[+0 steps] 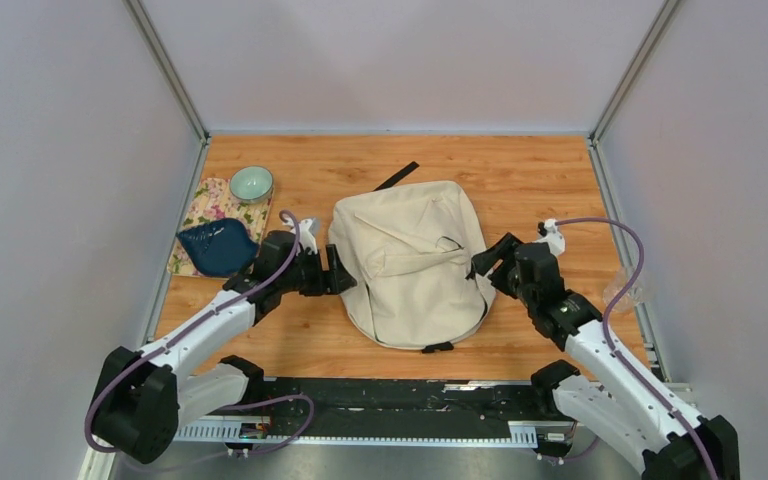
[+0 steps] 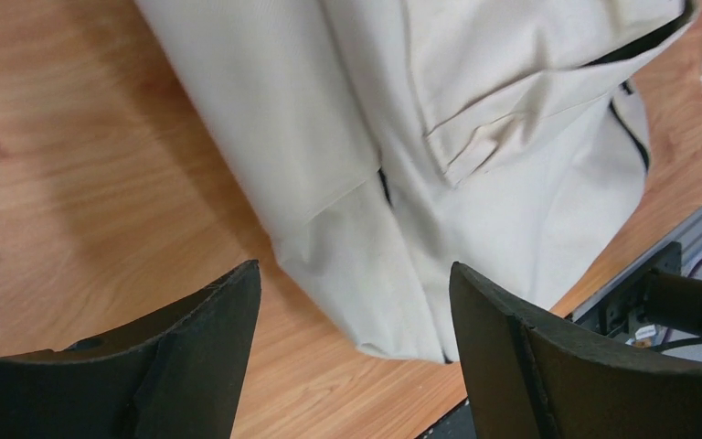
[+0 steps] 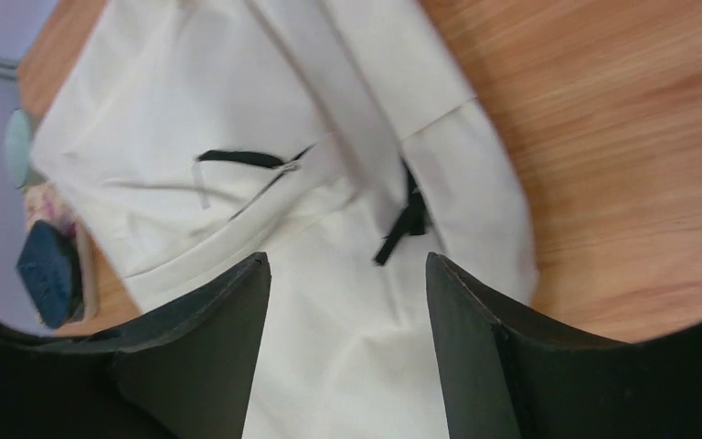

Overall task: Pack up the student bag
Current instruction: Move the student bag to the center of the board.

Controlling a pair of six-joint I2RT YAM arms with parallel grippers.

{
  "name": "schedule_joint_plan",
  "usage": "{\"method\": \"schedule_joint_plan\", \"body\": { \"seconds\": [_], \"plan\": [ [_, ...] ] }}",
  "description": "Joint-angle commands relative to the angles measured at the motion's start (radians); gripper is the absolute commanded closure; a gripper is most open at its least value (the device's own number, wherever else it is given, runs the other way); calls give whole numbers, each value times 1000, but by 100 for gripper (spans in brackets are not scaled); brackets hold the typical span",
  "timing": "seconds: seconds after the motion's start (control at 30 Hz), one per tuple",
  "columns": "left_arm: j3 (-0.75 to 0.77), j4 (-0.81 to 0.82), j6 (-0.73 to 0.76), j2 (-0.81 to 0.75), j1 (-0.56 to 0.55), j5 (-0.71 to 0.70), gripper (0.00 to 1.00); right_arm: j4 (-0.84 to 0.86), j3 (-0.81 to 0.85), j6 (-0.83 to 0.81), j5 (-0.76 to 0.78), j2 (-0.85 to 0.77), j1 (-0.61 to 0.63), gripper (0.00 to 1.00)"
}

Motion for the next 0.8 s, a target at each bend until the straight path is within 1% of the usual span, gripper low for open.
{"method": "schedule_joint_plan", "body": {
  "seconds": [0.0, 0.03, 0.13, 0.23, 0.3, 0.37, 0.47, 0.57, 0.67, 0.7, 0.73, 0.77],
  "plan": [
    [-83, 39, -36, -5, -2, 18, 17, -63, -37, -86, -71, 49, -117, 34],
    [-96, 50, -44, -8, -1, 27, 17, -63, -38, -87, -81, 57, -137, 34],
    [-137, 86, -66, -10, -1, 65, 18, -34, -69, -80, -107, 72, -144, 34],
    [-159, 108, -78, -10, -1, 75, 18, 12, -124, -39, -163, 77, -142, 34],
    [-160, 119, -81, -4, -1, 84, 18, 37, -170, -16, -232, 81, -144, 34],
    [-162, 125, -86, 8, -1, 96, 18, 92, -207, 24, -295, 86, -140, 35],
    [-160, 140, -95, 25, -1, 111, 18, 178, -273, 75, -349, 92, -133, 36],
    [-160, 166, -99, 39, -2, 119, 18, 222, -305, 107, -357, 81, -101, 37],
    [-160, 177, -104, 54, -1, 130, 18, 251, -311, 127, -363, 77, -56, 43],
    [-160, 178, -106, 58, -2, 133, 18, 256, -310, 136, -361, 80, -29, 48],
    [-163, 182, -106, 64, -2, 132, 18, 262, -308, 139, -355, 81, -13, 56],
    [-162, 183, -107, 65, -1, 133, 18, 261, -303, 147, -339, 83, 1, 57]
  ]
}}
